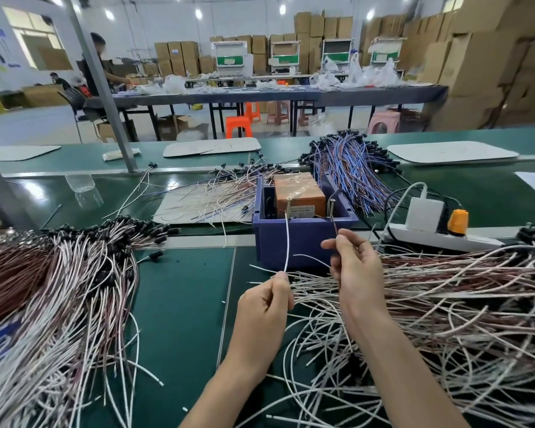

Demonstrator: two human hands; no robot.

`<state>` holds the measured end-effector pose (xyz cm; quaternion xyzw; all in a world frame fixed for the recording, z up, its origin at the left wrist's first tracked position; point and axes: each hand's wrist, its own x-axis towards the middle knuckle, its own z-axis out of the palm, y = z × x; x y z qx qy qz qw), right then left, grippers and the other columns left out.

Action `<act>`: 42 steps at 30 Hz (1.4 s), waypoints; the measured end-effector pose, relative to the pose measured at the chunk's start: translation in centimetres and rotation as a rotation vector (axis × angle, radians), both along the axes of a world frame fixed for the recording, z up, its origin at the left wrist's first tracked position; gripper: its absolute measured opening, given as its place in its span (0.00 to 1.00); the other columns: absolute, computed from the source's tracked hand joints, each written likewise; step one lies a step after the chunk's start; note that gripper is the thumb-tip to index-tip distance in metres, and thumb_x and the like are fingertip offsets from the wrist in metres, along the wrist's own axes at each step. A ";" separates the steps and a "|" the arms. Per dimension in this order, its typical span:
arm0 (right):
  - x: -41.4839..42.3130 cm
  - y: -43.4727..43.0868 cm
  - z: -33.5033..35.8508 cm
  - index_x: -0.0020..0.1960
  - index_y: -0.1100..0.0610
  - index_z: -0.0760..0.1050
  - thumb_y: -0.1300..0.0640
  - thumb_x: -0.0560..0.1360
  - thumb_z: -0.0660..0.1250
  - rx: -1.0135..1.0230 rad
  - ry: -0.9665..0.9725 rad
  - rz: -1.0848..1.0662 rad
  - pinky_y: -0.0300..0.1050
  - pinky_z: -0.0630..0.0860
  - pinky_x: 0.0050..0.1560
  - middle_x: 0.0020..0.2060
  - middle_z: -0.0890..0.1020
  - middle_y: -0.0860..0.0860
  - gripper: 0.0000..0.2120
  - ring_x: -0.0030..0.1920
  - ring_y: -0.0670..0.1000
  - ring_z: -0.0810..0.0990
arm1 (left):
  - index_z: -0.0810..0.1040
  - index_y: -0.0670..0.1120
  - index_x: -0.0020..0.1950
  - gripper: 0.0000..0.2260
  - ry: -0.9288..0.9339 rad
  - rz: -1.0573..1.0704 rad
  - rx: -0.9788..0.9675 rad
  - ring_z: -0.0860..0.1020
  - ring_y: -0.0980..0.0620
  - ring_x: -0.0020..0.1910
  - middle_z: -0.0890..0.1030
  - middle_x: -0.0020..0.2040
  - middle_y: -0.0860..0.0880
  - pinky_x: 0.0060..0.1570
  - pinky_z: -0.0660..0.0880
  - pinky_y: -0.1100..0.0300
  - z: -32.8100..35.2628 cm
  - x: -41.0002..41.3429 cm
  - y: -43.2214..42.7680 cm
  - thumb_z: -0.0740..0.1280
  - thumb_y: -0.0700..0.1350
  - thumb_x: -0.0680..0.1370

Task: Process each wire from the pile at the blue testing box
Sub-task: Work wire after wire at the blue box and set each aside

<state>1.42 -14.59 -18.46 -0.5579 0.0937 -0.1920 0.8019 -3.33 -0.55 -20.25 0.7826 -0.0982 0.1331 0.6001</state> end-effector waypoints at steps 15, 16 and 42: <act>-0.6 -0.2 0.4 0.56 0.52 0.77 0.58 0.83 0.62 0.018 0.025 0.026 0.31 0.72 0.29 0.39 0.86 0.46 0.06 0.30 0.38 0.75 | 0.72 0.42 0.32 0.22 0.005 -0.122 0.006 0.63 0.58 0.23 0.68 0.24 0.53 0.28 0.62 0.68 -0.9 0.2 -0.1 0.58 0.47 0.85; -0.6 -0.1 0.5 0.56 0.52 0.77 0.59 0.83 0.62 0.019 0.025 0.027 0.31 0.72 0.29 0.39 0.86 0.46 0.06 0.30 0.38 0.75 | 0.72 0.41 0.32 0.22 0.003 -0.122 0.006 0.63 0.57 0.23 0.67 0.24 0.53 0.28 0.62 0.68 -1.0 0.2 -0.1 0.57 0.47 0.85; -4.9 4.7 -0.9 0.54 0.44 0.76 0.47 0.84 0.59 -0.787 -0.104 0.321 0.40 0.75 0.33 0.41 0.83 0.44 0.07 0.36 0.46 0.79 | 0.84 0.53 0.48 0.12 0.112 0.042 -0.785 0.70 0.55 0.28 0.73 0.34 0.51 0.25 0.69 0.63 2.8 1.3 3.5 0.61 0.49 0.84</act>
